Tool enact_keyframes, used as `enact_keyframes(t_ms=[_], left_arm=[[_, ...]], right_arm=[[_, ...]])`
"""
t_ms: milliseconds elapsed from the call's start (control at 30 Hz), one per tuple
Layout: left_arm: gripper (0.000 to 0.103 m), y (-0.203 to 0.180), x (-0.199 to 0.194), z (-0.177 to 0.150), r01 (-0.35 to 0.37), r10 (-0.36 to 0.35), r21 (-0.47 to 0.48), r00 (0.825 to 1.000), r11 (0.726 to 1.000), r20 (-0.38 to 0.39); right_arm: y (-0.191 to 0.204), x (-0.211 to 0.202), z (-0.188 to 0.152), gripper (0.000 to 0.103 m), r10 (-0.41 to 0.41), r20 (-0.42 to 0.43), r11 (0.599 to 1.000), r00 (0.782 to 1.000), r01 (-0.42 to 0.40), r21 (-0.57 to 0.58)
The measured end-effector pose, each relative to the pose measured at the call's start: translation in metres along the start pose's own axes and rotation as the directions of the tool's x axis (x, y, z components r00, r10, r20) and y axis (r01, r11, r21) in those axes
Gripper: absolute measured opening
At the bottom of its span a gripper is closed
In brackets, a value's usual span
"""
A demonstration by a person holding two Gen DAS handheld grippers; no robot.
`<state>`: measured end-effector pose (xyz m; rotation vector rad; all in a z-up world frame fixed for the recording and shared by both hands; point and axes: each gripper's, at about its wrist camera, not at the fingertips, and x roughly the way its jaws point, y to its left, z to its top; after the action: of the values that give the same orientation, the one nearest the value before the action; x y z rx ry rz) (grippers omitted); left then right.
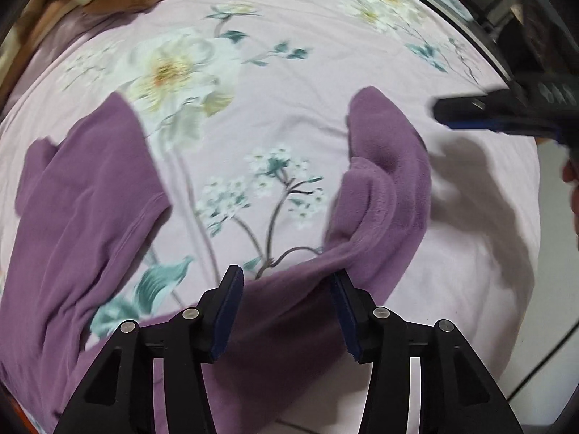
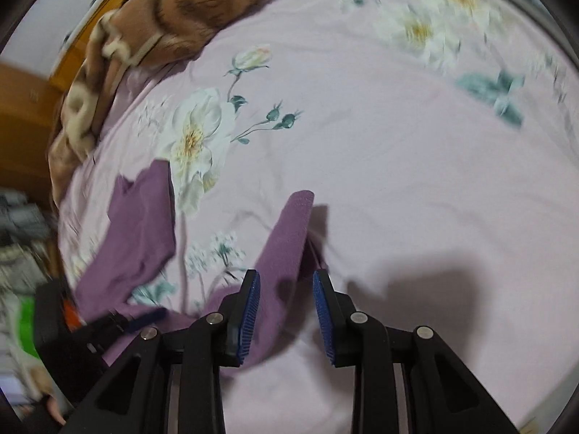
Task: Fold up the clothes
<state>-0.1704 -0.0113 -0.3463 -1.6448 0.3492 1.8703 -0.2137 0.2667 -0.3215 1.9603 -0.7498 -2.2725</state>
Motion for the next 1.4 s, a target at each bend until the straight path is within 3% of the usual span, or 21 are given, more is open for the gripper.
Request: enact_keyframes(t_ms=[67,167,200,233,300,533,633,700,767,800,833,900,1067,1200,1300,1367,1400], left_arm=[[0.047,-0.004,0.002,0.002,0.004,-0.004,0.021,1.000,1.000,-0.002],[0.023,-0.005,0.004,0.003,0.018,-0.018,0.024,1.000,1.000,-0.011],[0.014,-0.006,0.005,0.003,0.023,-0.023,0.023,1.000,0.999,-0.015],[0.010,-0.006,0.005,0.003,0.024,-0.023,0.022,1.000,0.999,-0.018],[0.008,-0.005,0.003,0.004,0.022,-0.022,0.012,1.000,1.000,-0.011],[0.007,0.013,-0.026,0.015,0.091,-0.085,-0.095,0.994,0.991,0.069],[0.010,0.013,-0.011,0.022,0.092,-0.091,-0.111,0.996,0.990,0.015],[0.010,0.010,0.004,0.023,0.056,-0.061,-0.093,0.997,0.994,-0.051],[0.010,0.008,0.009,0.021,0.028,-0.034,-0.081,0.997,0.996,-0.069],[0.013,0.008,0.010,0.020,0.020,-0.026,-0.084,0.997,0.996,-0.071],[0.017,0.009,0.008,0.019,0.018,-0.024,-0.097,0.998,0.995,-0.066],[0.029,0.013,0.005,0.017,0.015,-0.022,-0.123,0.998,0.992,-0.058],[0.039,0.006,0.000,0.018,0.048,-0.054,-0.095,0.997,0.994,-0.055],[0.047,-0.010,0.001,0.024,0.067,-0.068,-0.024,0.996,0.998,-0.055],[0.054,-0.024,0.010,0.032,0.082,-0.080,0.032,0.995,0.996,-0.054],[0.054,-0.029,0.018,0.035,0.088,-0.084,0.051,0.994,0.995,-0.065],[0.052,-0.031,0.021,0.036,0.085,-0.081,0.058,0.994,0.995,-0.068]], right_arm=[[-0.006,0.016,0.008,0.031,0.053,-0.026,0.997,0.998,-0.051,0.052],[-0.013,0.038,0.017,0.031,0.148,-0.063,0.983,0.987,-0.139,0.123],[-0.014,0.042,0.018,0.021,0.175,-0.073,0.977,0.982,-0.164,0.134],[-0.015,0.041,0.018,0.004,0.182,-0.063,0.976,0.981,-0.173,0.133],[-0.018,0.038,0.015,0.002,0.196,-0.043,0.973,0.980,-0.189,0.133],[-0.055,0.010,-0.047,0.002,0.133,-0.044,0.964,0.990,-0.119,0.238],[-0.071,-0.002,-0.073,0.005,0.106,-0.046,0.955,0.993,-0.089,0.283],[-0.081,-0.009,-0.091,0.007,0.089,-0.051,0.947,0.995,-0.069,0.313],[-0.090,-0.005,-0.107,0.007,0.106,-0.063,0.931,0.992,-0.076,0.358],[-0.090,-0.011,-0.108,0.010,0.089,-0.035,0.936,0.995,-0.071,0.344],[-0.090,-0.017,-0.108,0.019,0.072,-0.008,0.942,0.997,-0.065,0.329],[-0.088,-0.028,-0.099,0.033,0.029,0.049,0.957,0.998,-0.042,0.287],[-0.076,-0.029,-0.043,0.037,0.054,0.095,0.993,0.994,-0.064,0.102],[-0.057,0.007,0.002,0.038,0.138,-0.049,0.988,0.989,-0.141,-0.062],[-0.039,0.032,0.014,0.038,0.100,-0.149,0.974,0.984,-0.127,-0.188],[-0.035,0.049,0.014,0.037,0.092,-0.242,0.962,0.966,-0.149,-0.228],[-0.038,0.054,0.014,0.017,0.065,-0.266,0.966,0.962,-0.127,-0.225]])
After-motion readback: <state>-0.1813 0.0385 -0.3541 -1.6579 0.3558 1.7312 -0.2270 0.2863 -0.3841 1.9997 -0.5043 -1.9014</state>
